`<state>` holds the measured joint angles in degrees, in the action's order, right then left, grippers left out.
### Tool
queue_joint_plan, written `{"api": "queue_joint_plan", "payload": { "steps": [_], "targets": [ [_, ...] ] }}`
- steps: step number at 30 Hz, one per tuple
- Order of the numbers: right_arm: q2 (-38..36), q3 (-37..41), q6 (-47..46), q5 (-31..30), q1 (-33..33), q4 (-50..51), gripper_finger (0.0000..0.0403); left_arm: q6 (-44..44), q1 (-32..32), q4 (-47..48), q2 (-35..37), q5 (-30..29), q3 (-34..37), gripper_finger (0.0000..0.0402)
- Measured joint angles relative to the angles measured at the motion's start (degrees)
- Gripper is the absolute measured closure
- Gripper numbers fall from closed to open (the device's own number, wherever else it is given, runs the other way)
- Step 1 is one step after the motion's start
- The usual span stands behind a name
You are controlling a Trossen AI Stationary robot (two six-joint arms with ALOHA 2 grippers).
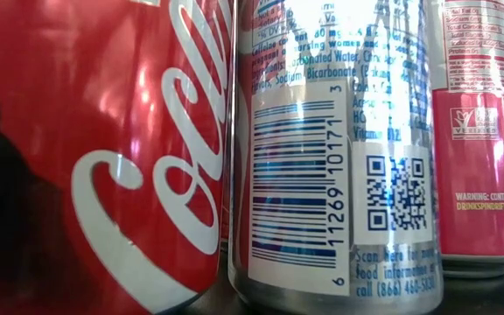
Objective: Sort soda cans
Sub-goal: Put the pink-white soda can into the middle transparent bin
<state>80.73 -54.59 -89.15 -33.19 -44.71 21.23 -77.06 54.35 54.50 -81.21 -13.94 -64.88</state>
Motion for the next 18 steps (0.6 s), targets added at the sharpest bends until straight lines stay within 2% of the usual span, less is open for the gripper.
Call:
{"api": "queue_joint_plan", "payload": {
  "steps": [14,18],
  "targets": [
    [0.0,0.0,-0.16,-0.02,0.0,-0.11,0.0007,-0.37,0.0,-1.99,0.0,-2.81,0.0,0.0015],
    [0.0,0.0,-1.05,-0.02,0.0,-0.22,0.0007,3.68,0.15,-1.95,-1.03,-1.09,0.0,0.0015]
  ]
}}
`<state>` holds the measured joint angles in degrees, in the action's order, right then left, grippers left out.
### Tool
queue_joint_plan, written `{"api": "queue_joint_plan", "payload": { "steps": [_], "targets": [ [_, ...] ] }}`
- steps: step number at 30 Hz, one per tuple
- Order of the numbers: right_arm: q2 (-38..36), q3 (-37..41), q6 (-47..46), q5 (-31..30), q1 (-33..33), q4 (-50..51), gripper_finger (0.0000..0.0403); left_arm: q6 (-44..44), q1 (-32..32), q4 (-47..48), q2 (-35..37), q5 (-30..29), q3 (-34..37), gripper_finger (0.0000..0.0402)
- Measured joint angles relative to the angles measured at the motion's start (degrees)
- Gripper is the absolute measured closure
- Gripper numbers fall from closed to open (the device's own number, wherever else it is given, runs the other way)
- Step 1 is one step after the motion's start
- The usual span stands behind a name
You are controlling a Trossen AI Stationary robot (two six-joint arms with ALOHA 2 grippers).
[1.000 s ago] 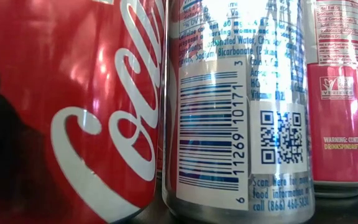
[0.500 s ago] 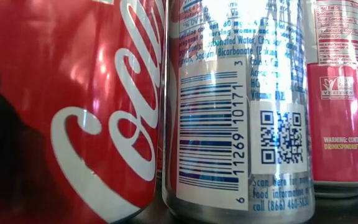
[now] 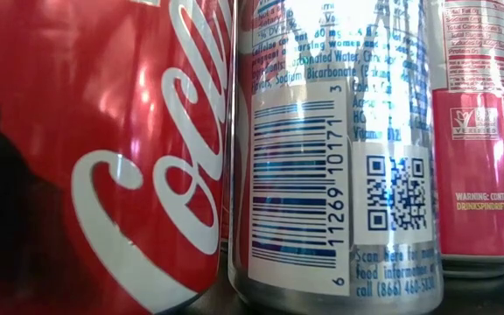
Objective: Sort soda cans
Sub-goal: Put the pink-white soda can into the middle transparent bin
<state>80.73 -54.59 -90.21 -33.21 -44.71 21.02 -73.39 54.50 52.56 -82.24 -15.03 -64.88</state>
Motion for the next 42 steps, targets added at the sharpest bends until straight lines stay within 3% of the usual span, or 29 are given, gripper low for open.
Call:
{"api": "queue_joint_plan", "payload": {
  "steps": [9,14,25,35,42],
  "targets": [
    [0.0,0.0,-0.62,0.0,-0.02,-0.07,0.0007,0.66,0.68,0.85,-4.5,9.17,0.0,0.0015],
    [0.0,0.0,-0.62,0.0,-0.01,-0.06,0.0007,0.66,1.15,0.92,-7.18,11.47,0.02,0.0015],
    [0.0,0.0,-0.49,0.0,-0.01,-0.02,0.0007,0.35,1.14,0.9,-10.38,11.87,0.04,0.0021],
    [0.0,0.0,0.77,0.0,-0.01,0.19,0.0007,0.26,1.14,0.59,-10.38,12.03,0.04,0.0092],
    [0.0,0.0,2.4,0.0,-0.02,0.24,0.0007,-1.16,-0.21,0.47,-9.69,12.7,0.05,0.0071]
  ]
}}
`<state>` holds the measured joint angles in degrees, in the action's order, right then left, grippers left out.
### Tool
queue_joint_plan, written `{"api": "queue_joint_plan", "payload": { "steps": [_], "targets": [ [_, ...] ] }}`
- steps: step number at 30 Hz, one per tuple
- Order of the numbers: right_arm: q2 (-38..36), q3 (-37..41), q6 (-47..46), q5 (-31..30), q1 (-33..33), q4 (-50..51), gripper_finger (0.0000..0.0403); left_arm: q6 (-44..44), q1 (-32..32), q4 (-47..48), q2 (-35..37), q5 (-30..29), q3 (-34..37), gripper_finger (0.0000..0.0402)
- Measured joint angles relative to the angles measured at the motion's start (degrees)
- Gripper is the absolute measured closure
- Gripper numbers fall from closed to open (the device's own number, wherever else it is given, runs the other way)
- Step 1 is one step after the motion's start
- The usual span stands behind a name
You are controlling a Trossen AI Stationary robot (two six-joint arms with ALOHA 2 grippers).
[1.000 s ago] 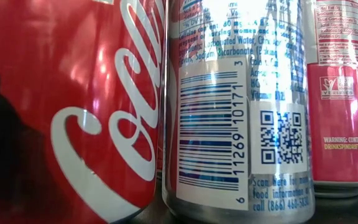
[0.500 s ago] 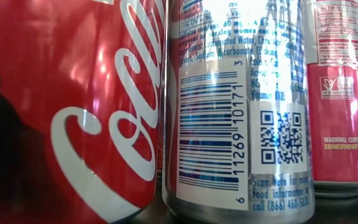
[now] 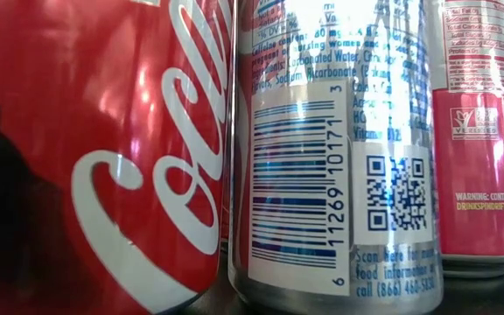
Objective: Sort soda cans
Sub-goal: Put the pink-white soda can into the middle transparent bin
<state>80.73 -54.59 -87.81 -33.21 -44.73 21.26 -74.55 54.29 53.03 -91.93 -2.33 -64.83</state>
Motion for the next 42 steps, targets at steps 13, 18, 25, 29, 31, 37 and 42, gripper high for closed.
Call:
{"api": "queue_joint_plan", "payload": {
  "steps": [13,18,25,29,31,37,42],
  "targets": [
    [0.0,0.0,5.75,-0.07,0.01,0.02,0.0007,2.76,-9.45,0.05,8.72,-4.65,-2.96,0.0066],
    [0.0,0.0,8.81,-0.07,0.0,0.02,0.0007,4.7,-16.07,-0.22,12.58,-11.88,-5.32,0.0066],
    [0.0,0.0,10.95,0.0,0.0,0.02,0.0007,18.72,-30.54,-0.18,13.06,-12.7,-10.74,0.0066],
    [0.0,0.0,10.81,0.0,0.01,0.03,0.0007,28.78,-39.75,-0.89,11.42,-9.79,-14.52,0.0066],
    [0.02,0.0,10.74,0.02,0.0,0.02,0.0007,34.5,-44.2,-1.37,10.33,-7.87,-16.18,0.0066],
    [0.04,0.0,8.43,0.01,0.02,0.03,0.0007,48.36,-54.81,-1.5,4.59,0.03,-19.65,0.0066],
    [0.04,0.0,5.66,-1.82,0.0,0.02,0.0007,56.42,-60.31,-1.44,-0.74,5.79,-20.56,0.0066]
  ]
}}
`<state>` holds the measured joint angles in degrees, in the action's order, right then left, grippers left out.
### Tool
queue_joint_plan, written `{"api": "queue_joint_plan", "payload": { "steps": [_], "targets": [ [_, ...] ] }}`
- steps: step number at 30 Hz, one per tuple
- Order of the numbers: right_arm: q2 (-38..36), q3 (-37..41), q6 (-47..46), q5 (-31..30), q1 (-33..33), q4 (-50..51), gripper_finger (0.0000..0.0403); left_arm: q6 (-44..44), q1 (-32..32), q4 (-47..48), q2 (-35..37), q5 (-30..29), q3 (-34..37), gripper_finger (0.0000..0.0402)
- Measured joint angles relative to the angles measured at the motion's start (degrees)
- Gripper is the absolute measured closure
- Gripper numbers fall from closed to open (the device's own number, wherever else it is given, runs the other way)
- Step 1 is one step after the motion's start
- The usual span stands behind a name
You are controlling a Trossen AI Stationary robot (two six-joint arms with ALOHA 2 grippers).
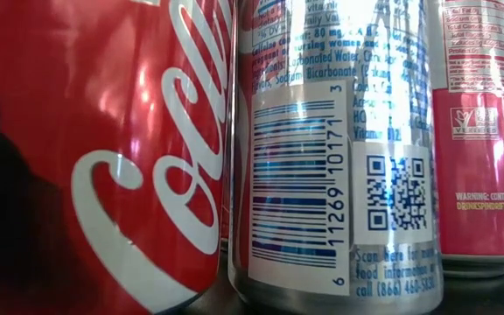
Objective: Sort soda cans
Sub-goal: Put the pink-white soda can into the middle transparent bin
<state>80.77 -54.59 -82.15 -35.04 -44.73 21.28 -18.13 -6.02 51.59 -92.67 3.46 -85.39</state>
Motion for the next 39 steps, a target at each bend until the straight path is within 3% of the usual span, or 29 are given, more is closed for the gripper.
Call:
{"api": "queue_joint_plan", "payload": {
  "steps": [8,16,25,39],
  "targets": [
    [0.0,0.0,-3.9,-6.1,0.11,0.04,0.0007,10.68,-6.67,3.63,-6.56,0.9,-0.01,0.0066],
    [0.0,0.0,-5.16,-7.16,0.47,-0.02,0.0007,18.27,-11.32,1.33,-11.0,-2.59,-0.01,0.0066],
    [0.0,0.0,-5.71,-7.23,2.04,-0.03,0.0007,20.54,-12.99,1.22,-16.07,-4.25,-0.01,0.0065],
    [-0.02,0.0,-5.71,-7.2,3.09,-0.05,0.0007,20.15,-13.02,-1.12,-16.36,-5.73,0.01,0.0065]
  ]
}}
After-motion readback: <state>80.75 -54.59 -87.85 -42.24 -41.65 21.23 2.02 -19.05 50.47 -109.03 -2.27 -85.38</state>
